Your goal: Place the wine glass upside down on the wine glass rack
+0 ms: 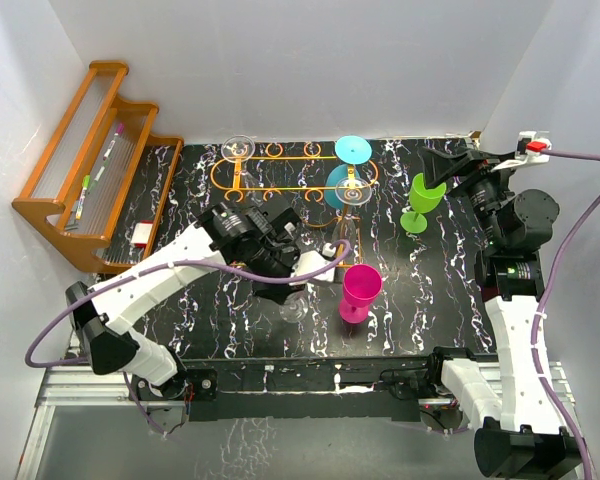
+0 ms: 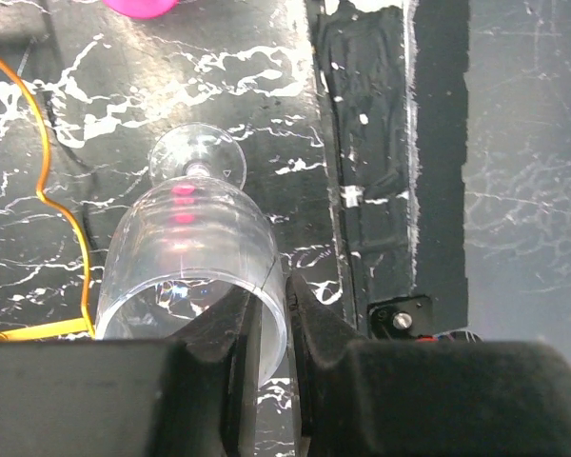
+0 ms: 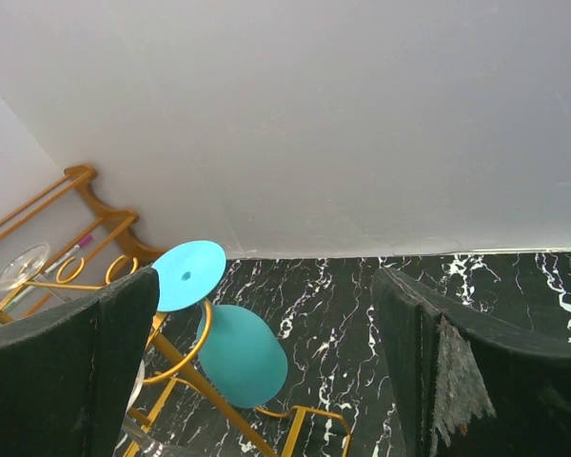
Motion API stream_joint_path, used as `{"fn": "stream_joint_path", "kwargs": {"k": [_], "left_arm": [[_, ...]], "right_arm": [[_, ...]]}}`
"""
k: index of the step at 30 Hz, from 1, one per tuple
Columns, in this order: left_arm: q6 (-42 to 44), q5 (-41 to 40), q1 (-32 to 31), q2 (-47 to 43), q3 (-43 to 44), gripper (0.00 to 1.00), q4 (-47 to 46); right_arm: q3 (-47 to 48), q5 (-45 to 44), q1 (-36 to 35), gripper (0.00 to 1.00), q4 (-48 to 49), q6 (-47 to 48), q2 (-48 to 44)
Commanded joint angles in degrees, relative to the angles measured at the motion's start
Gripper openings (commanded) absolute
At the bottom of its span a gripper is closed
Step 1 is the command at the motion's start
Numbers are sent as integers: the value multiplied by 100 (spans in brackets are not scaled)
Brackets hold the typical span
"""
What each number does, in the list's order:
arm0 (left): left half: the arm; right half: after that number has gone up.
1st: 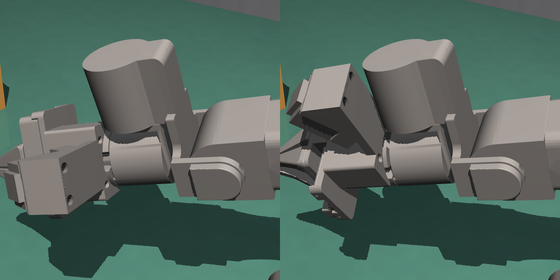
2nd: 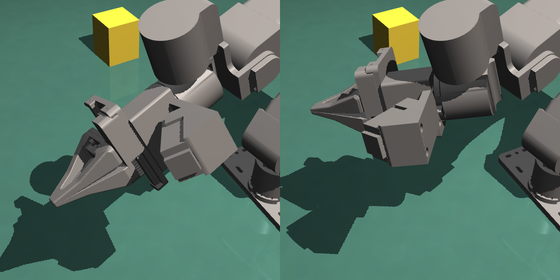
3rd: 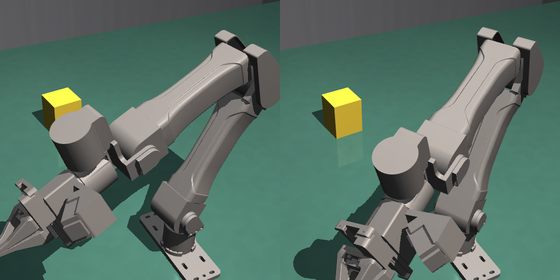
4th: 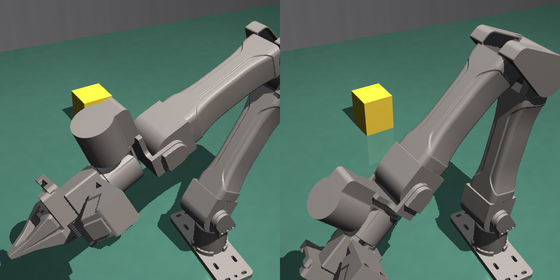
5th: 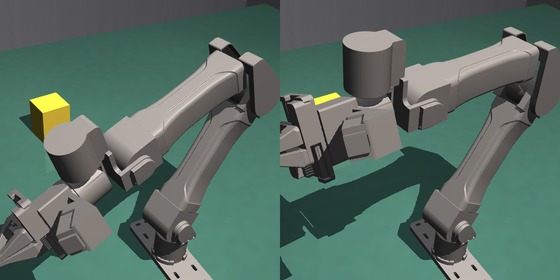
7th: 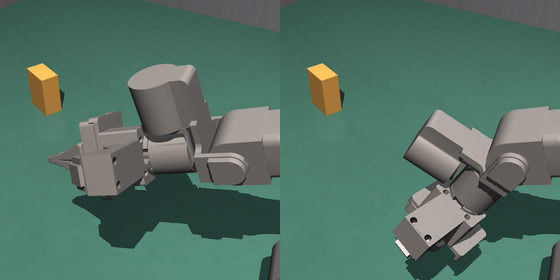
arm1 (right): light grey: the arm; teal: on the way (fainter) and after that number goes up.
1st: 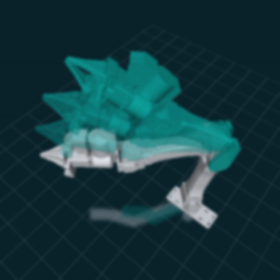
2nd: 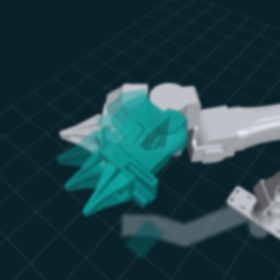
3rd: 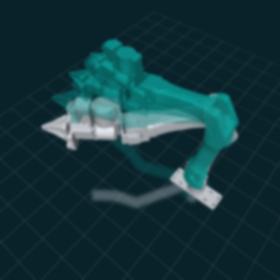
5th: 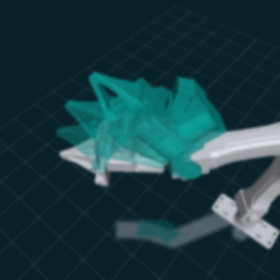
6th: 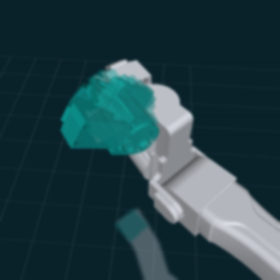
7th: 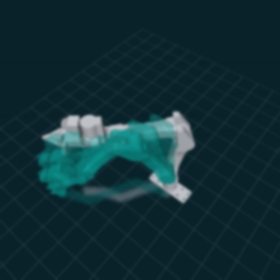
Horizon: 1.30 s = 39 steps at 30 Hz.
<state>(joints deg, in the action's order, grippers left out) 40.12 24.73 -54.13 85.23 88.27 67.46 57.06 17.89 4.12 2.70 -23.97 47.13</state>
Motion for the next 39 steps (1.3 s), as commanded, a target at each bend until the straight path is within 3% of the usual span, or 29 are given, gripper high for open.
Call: {"fn": "stream_joint_path", "kwargs": {"k": [1, 7, 13, 24, 30, 33, 39], "left_arm": [[92, 385, -21, -412, 262, 0, 655], [-97, 751, -20, -430, 1299, 0, 1331], [-408, 1134, 59, -660, 2224, 0, 1293], [-614, 1302, 209, -598, 5108, 0, 1296], [41, 206, 289, -470, 5854, 0, -103], [349, -442, 289, -407, 5670, 0, -1392], [1042, -1460, 289, -211, 4852, 0, -4384]], "right_arm": [[365, -61, -34, 98, 119, 71, 0], [693, -325, -50, 98, -85, 411, -24], [1229, -488, -70, 98, -279, 546, 49], [2431, -613, -151, 99, -271, 649, 296], [2449, -355, -214, 99, 880, -127, 341], [2430, -322, -294, 99, 1536, -516, 443], [2894, -18, -623, 100, 1730, -1312, 1041]]}}
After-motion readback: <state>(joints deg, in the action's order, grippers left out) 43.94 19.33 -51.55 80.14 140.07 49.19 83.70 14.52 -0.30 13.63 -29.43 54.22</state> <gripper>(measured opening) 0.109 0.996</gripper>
